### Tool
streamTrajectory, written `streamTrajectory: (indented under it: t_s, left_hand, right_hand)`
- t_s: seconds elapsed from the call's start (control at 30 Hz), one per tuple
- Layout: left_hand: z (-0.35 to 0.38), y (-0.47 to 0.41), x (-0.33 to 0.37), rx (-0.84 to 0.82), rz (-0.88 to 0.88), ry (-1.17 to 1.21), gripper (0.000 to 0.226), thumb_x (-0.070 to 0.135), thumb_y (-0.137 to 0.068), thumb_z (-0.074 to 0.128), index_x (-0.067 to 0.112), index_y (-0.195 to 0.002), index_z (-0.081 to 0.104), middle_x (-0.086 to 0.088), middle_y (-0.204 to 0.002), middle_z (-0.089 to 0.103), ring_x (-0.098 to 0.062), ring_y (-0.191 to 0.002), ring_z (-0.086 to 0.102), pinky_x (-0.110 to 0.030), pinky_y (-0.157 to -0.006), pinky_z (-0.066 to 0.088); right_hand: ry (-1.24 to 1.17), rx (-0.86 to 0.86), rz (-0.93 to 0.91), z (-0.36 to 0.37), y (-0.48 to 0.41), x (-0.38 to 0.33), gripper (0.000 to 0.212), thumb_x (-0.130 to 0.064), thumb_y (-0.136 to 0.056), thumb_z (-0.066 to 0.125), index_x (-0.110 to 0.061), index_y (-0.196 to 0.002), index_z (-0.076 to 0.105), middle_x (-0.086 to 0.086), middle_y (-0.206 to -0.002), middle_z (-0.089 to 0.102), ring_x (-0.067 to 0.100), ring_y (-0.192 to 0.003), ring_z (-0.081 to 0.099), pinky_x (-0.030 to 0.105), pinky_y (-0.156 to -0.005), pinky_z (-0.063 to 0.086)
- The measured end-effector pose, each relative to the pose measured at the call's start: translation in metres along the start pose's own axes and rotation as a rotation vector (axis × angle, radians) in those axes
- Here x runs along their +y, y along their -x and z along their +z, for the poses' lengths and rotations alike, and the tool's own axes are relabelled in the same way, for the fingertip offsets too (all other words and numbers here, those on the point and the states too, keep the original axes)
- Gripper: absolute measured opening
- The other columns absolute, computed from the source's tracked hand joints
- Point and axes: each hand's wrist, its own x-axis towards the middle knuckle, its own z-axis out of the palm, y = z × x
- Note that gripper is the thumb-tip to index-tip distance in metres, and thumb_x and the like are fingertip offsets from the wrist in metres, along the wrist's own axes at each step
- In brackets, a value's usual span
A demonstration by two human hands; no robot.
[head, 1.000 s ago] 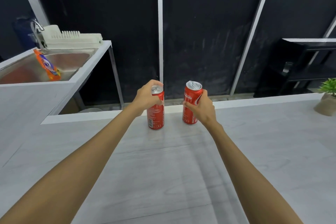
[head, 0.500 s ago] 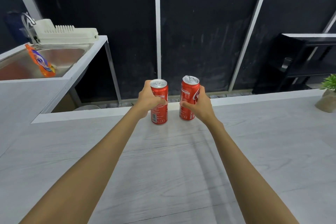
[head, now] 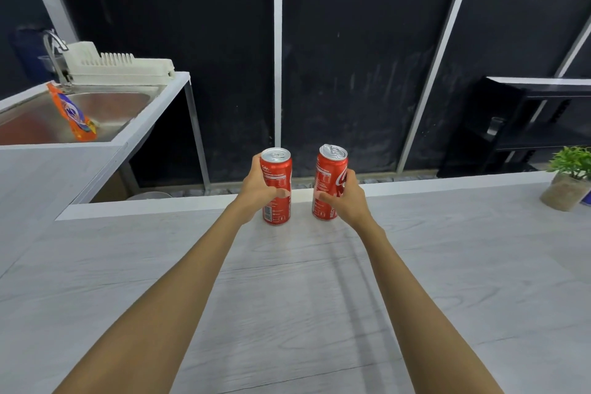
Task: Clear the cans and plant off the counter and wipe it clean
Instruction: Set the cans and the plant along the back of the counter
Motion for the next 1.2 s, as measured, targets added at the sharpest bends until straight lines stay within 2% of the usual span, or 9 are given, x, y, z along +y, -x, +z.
streamTrajectory:
  t_s: [0.47,0.67,0.77,0.83,0.97,1.1,1.2]
  left_hand:
    - [0.001,-0.005,-0.008,-0.015,-0.029,0.017,0.076,0.005,-0.08,0.066,0.018,-0.139,0.021,-0.008,-0.144,0.036,-0.029,-0.133,0.037,-0.051,-0.107,0.032]
    - [-0.012,0.01,-0.016,-0.01,-0.104,-0.066,0.086,0.004,-0.075,0.071,0.016,-0.142,0.018,-0.009,-0.15,0.029,-0.029,-0.137,0.031,-0.048,-0.109,0.03]
    - [-0.031,0.032,-0.017,-0.027,-0.14,-0.112,0.09,0.006,-0.074,0.072,0.017,-0.144,0.016,-0.009,-0.152,0.025,-0.03,-0.138,0.028,-0.045,-0.11,0.029]
    - [-0.047,0.053,-0.015,-0.048,-0.132,-0.133,0.089,0.007,-0.075,0.072,0.017,-0.144,0.017,-0.008,-0.152,0.027,-0.029,-0.138,0.029,-0.043,-0.11,0.029]
    - [-0.087,0.104,-0.011,-0.042,-0.075,-0.134,0.08,0.017,-0.077,0.072,0.019,-0.142,0.025,-0.004,-0.15,0.032,-0.025,-0.136,0.033,-0.038,-0.107,0.032]
    - [-0.141,0.159,-0.012,0.037,-0.015,-0.13,0.067,0.026,-0.08,0.068,0.021,-0.138,0.035,-0.001,-0.144,0.041,-0.019,-0.131,0.038,-0.029,-0.096,0.034]
    - [-0.187,0.199,-0.013,0.124,0.016,-0.156,0.057,0.024,-0.082,0.067,0.02,-0.133,0.042,-0.002,-0.14,0.046,-0.02,-0.129,0.042,-0.03,-0.098,0.036]
  right_hand:
    - [-0.011,0.017,0.005,0.007,-0.003,0.007,0.071,-0.023,-0.084,0.067,-0.016,-0.141,0.024,0.005,-0.145,0.039,0.027,-0.132,0.042,0.045,-0.107,0.035]
    - [-0.014,-0.045,0.053,0.004,0.01,0.007,0.091,-0.024,-0.079,0.072,-0.016,-0.146,0.011,0.006,-0.15,0.03,0.028,-0.136,0.036,0.045,-0.108,0.033]
    - [0.026,-0.057,0.149,-0.005,0.026,0.003,0.092,-0.023,-0.081,0.07,-0.012,-0.148,0.008,0.009,-0.152,0.027,0.03,-0.138,0.032,0.045,-0.11,0.03]
    - [0.07,-0.126,0.208,-0.009,0.042,-0.003,0.084,-0.022,-0.083,0.068,-0.011,-0.147,0.014,0.011,-0.151,0.029,0.031,-0.137,0.033,0.045,-0.11,0.029]
    - [0.356,-0.449,0.25,0.0,0.08,-0.03,0.071,-0.036,-0.086,0.062,-0.014,-0.143,0.027,0.009,-0.152,0.029,0.029,-0.138,0.031,0.042,-0.111,0.03]
    - [0.408,-0.67,0.011,0.036,0.119,-0.074,0.06,-0.04,-0.087,0.059,-0.02,-0.139,0.037,0.003,-0.15,0.032,0.026,-0.137,0.032,0.043,-0.114,0.029]
    - [0.298,-0.765,-0.095,0.075,0.149,-0.112,0.051,-0.035,-0.087,0.061,-0.019,-0.133,0.047,0.002,-0.144,0.042,0.021,-0.131,0.04,0.036,-0.111,0.035]
